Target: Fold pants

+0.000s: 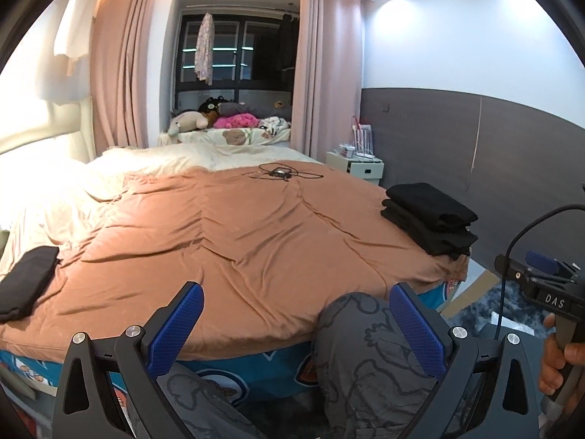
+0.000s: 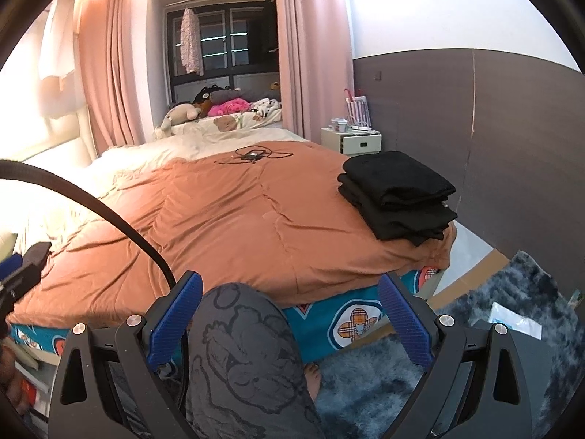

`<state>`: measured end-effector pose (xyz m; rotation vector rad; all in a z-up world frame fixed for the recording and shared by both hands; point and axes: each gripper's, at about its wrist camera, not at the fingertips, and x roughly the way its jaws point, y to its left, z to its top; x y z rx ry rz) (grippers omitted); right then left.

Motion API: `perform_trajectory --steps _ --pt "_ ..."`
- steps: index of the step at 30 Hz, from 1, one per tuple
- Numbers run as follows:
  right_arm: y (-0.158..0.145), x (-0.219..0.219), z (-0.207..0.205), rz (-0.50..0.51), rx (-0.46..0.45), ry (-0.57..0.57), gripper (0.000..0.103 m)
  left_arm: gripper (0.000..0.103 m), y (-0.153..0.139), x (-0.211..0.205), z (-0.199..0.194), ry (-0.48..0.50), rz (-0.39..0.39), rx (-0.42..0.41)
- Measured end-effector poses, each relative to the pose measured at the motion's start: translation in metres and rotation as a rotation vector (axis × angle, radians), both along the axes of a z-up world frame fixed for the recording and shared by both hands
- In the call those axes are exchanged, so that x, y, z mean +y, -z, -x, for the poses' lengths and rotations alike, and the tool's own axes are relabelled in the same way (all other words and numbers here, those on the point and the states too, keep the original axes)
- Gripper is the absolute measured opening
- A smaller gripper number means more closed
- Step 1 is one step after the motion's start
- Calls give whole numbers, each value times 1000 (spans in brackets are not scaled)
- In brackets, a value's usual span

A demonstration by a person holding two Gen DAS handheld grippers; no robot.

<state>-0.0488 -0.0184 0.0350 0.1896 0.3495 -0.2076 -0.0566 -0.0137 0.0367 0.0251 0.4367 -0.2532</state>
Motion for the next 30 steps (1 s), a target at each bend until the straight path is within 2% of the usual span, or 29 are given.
perform_trajectory --steps 30 --pt "1 13 5 12 6 4 97 102 -4 4 4 10 31 -8"
